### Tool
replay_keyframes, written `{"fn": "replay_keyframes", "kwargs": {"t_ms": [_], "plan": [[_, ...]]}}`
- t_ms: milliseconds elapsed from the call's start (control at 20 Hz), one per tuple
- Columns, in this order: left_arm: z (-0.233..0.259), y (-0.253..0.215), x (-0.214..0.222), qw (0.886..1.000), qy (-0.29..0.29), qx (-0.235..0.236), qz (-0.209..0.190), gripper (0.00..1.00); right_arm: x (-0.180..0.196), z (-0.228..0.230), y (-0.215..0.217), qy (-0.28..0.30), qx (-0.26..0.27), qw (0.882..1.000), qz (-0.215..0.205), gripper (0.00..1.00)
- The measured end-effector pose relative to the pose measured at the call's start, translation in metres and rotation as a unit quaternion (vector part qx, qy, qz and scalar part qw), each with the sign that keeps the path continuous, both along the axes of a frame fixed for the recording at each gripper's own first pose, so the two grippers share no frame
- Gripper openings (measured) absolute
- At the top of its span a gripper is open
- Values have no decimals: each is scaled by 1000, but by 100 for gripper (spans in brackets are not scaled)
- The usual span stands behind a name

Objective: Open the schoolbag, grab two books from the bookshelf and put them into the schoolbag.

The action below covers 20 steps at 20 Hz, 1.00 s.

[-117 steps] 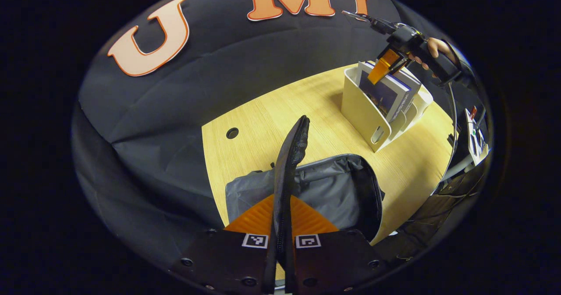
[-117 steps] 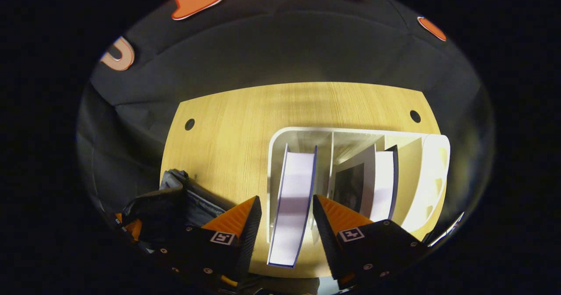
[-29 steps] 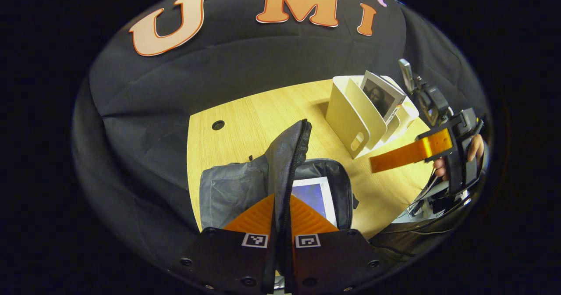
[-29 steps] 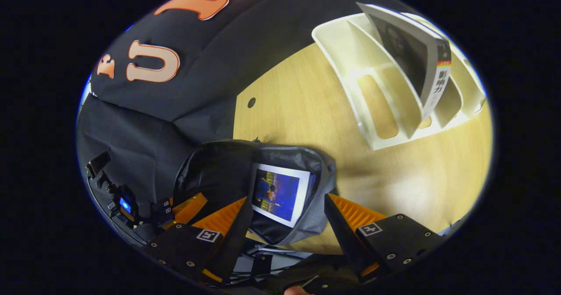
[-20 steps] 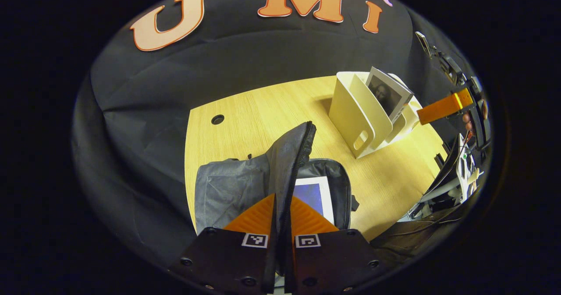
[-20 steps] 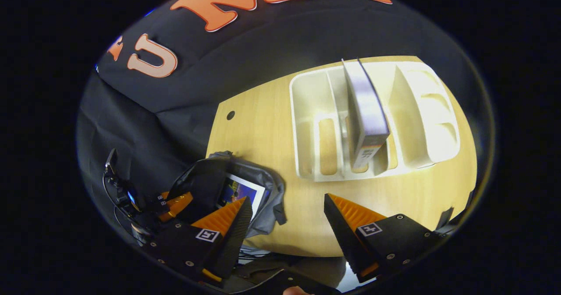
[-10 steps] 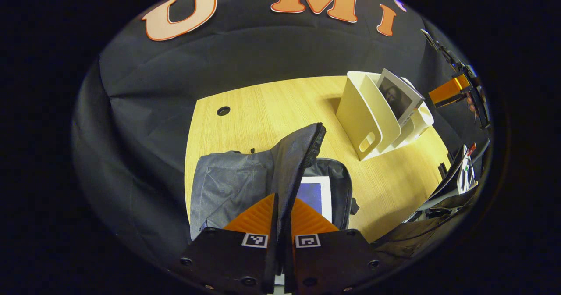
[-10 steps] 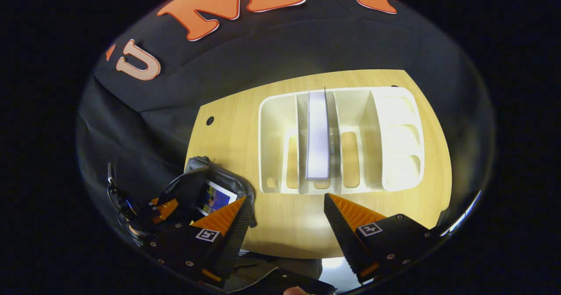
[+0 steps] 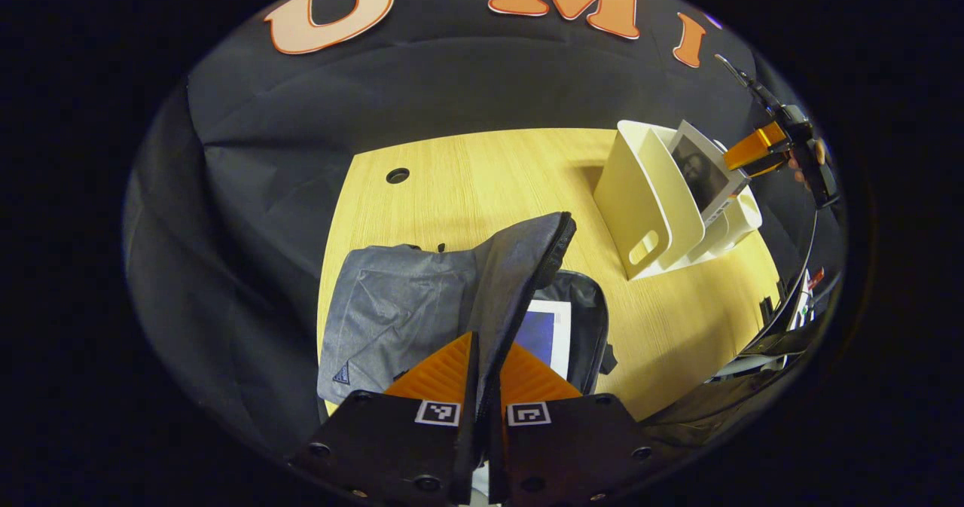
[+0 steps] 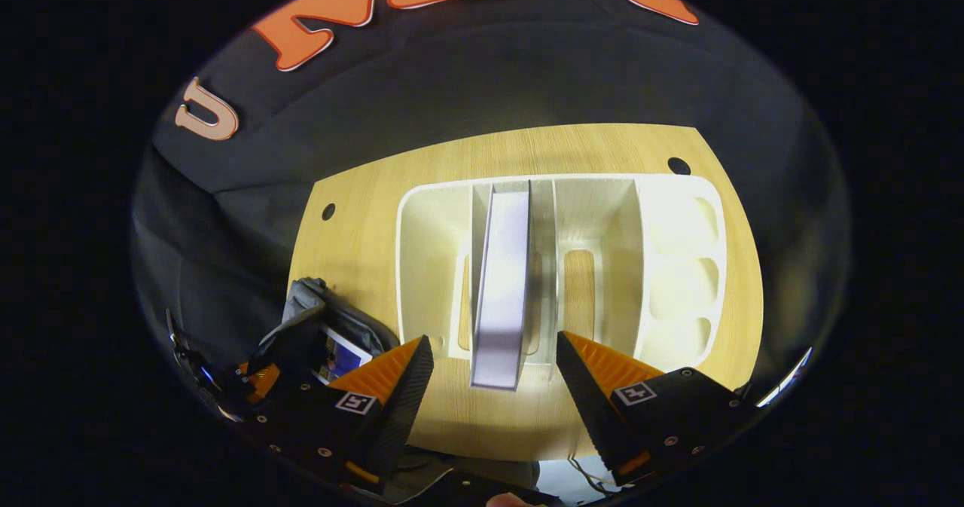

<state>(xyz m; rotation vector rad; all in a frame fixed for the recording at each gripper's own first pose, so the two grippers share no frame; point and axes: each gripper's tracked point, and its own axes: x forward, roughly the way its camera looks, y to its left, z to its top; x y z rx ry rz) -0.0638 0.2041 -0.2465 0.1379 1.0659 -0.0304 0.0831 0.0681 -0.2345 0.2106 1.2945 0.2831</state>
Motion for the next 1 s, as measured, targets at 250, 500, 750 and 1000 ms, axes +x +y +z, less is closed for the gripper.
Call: {"fn": "replay_keyframes", "kwargs": {"t_ms": [250,500,750,1000], "plan": [[-5,-3,-2,999,4,6,31,9,16,-21,1,18,-9,1000,15,97],[-9,-10,-12,998,13,19,51,9,23,-36,9,35,-10,999,19,55],[-8,-12,-18,998,18,24,54,9,29,-37,-5,26,-41,999,7,42],[-8,-10,-15,999,16,21,43,9,22,-17,-18,21,-31,999,-28,36]]}}
